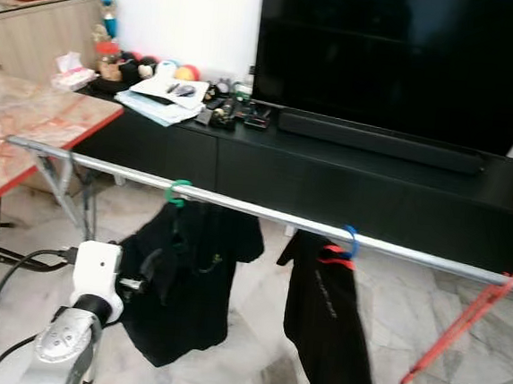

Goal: Hang hanger

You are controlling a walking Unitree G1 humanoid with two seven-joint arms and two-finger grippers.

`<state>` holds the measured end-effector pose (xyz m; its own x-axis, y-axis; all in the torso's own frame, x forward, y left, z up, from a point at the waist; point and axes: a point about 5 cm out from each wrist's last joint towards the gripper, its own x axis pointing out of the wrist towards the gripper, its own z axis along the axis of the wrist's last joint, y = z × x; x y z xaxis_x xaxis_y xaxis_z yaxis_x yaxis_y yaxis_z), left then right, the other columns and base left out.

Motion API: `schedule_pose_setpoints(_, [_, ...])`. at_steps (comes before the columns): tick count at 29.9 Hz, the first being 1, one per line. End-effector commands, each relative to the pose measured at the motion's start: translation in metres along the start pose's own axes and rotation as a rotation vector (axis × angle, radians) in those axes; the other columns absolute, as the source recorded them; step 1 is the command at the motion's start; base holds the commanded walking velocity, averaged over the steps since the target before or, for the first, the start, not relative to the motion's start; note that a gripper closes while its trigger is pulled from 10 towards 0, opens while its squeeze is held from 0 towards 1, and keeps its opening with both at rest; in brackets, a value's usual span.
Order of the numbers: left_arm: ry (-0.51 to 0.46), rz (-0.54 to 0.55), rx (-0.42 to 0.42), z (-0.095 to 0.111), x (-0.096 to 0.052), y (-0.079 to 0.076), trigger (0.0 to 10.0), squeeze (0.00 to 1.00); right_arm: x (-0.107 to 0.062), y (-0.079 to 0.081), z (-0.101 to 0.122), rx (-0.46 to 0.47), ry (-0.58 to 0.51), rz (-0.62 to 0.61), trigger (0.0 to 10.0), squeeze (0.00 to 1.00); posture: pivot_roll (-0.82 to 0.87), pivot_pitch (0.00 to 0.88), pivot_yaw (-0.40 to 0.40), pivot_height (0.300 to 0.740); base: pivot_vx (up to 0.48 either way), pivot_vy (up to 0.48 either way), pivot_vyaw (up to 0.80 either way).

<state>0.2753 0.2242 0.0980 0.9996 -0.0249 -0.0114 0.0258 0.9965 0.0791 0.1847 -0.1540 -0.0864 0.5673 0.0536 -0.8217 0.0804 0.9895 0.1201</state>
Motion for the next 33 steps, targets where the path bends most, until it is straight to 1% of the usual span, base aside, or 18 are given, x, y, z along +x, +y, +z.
schedule_pose_setpoints(1, [-0.015, -0.033, 0.013, 0.006, 0.002, -0.01, 10.0, 0.0, -0.002, -0.012, -0.003, -0.002, 0.011, -0.031, 10.0, 0.0, 0.14, 0.007, -0.021, 0.74, 0.0, 0.0, 0.0])
schedule_pose_setpoints(3, [-0.013, -0.039, 0.01, 0.007, 0.002, -0.012, 10.0, 0.0, -0.002, -0.012, -0.004, -0.002, 0.012, -0.031, 10.0, 0.0, 0.14, 0.007, -0.021, 0.74, 0.0, 0.0, 0.0])
schedule_pose_setpoints(7, [0.0, -0.034, -0.008, 0.004, 0.001, -0.012, 10.0, 0.0, -0.002, -0.012, -0.004, -0.001, 0.012, -0.032, 10.0, 0.0, 0.14, 0.004, -0.018, 0.74, 0.0, 0.0, 0.0])
schedule_pose_setpoints(19, [0.008, -0.051, 0.003, 0.005, 0.0, -0.013, 10.0, 0.0, -0.002, -0.012, -0.004, 0.006, 0.012, -0.032, 10.0, 0.0, 0.14, 0.0, -0.015, 0.74, 0.0, 0.454, 0.0])
schedule_pose_setpoints(22, [0.004, -0.06, 0.012, 0.006, 0.0, -0.014, 10.0, 0.0, -0.002, -0.012, -0.004, 0.006, 0.011, -0.033, 10.0, 0.0, 0.14, 0.0, -0.015, 0.74, 0.0, 0.0, 0.0])
schedule_pose_setpoints(25, [0.003, -0.075, 0.006, 0.007, 0.001, -0.015, 10.0, 0.0, -0.002, -0.012, -0.004, 0.007, 0.011, -0.034, 10.0, 0.0, 0.14, 0.0, -0.015, 0.74, 0.0, 0.0, 0.0])
schedule_pose_setpoints(27, [0.003, -0.104, -0.007, 0.008, 0.0, -0.018, 10.0, 0.0, -0.002, -0.012, -0.004, 0.007, 0.012, -0.034, 10.0, 0.0, 0.14, 0.0, -0.014, 0.74, 0.0, 0.0, 0.0])
schedule_pose_setpoints(31, [-0.005, -0.119, -0.005, 0.01, -0.001, -0.02, 10.0, 0.0, -0.002, -0.012, -0.005, 0.006, 0.015, -0.035, 10.0, 0.0, 0.14, 0.003, -0.014, 0.74, 0.0, 0.0, 0.0])
schedule_pose_setpoints(33, [-0.007, -0.127, -0.017, 0.01, -0.001, -0.021, 10.0, 0.0, -0.002, -0.012, -0.005, 0.006, 0.015, -0.034, 10.0, 0.0, 0.14, 0.004, -0.014, 0.74, 0.0, 0.0, 0.0])
